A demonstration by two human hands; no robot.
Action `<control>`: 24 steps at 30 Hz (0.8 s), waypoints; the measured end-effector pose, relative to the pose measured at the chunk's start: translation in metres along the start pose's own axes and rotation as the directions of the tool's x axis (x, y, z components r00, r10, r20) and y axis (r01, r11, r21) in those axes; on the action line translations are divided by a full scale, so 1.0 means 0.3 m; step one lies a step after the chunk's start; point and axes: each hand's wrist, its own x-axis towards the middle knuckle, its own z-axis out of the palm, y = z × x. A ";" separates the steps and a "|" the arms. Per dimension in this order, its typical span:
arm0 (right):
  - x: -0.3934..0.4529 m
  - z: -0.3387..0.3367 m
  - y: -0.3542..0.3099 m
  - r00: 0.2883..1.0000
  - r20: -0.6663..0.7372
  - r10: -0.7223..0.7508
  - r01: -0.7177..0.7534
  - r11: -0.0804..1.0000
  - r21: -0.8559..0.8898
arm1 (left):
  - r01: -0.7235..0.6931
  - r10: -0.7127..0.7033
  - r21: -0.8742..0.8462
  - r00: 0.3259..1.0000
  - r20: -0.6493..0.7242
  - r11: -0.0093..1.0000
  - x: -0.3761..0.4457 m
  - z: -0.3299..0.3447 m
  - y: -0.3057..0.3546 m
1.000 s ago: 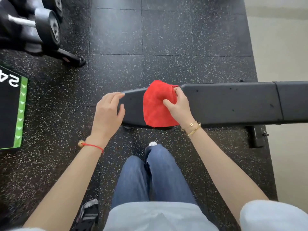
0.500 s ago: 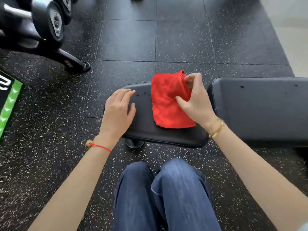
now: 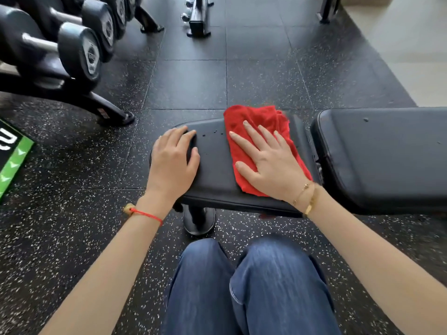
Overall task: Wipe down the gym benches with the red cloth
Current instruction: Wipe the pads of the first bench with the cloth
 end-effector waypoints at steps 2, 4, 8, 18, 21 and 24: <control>-0.060 -0.004 0.024 1.000 -0.007 0.020 -0.020 1.000 0.015 | 0.002 -0.003 -0.026 1.000 -0.018 1.000 -0.005 0.001 -0.006; -0.076 -0.007 0.062 0.998 0.001 0.068 -0.068 0.997 0.033 | 0.006 -0.007 -0.042 1.000 -0.030 0.999 -0.009 0.002 -0.011; 0.046 -0.013 0.059 0.984 0.029 0.176 -0.178 0.980 0.086 | 0.017 -0.020 -0.062 0.999 -0.040 0.998 -0.013 0.006 -0.013; -0.039 0.009 0.000 1.000 -0.020 0.013 -0.011 0.995 0.099 | 0.019 -0.023 -0.083 0.998 -0.055 0.996 -0.015 0.012 -0.017; 0.022 -0.006 0.079 0.986 0.024 0.164 -0.165 0.979 0.116 | 0.019 -0.022 -0.078 0.999 -0.048 0.997 -0.019 0.008 -0.015; 0.134 -0.005 0.038 0.978 0.044 0.204 -0.208 0.974 0.094 | 0.022 -0.026 -0.074 0.998 -0.053 0.997 -0.020 0.009 -0.011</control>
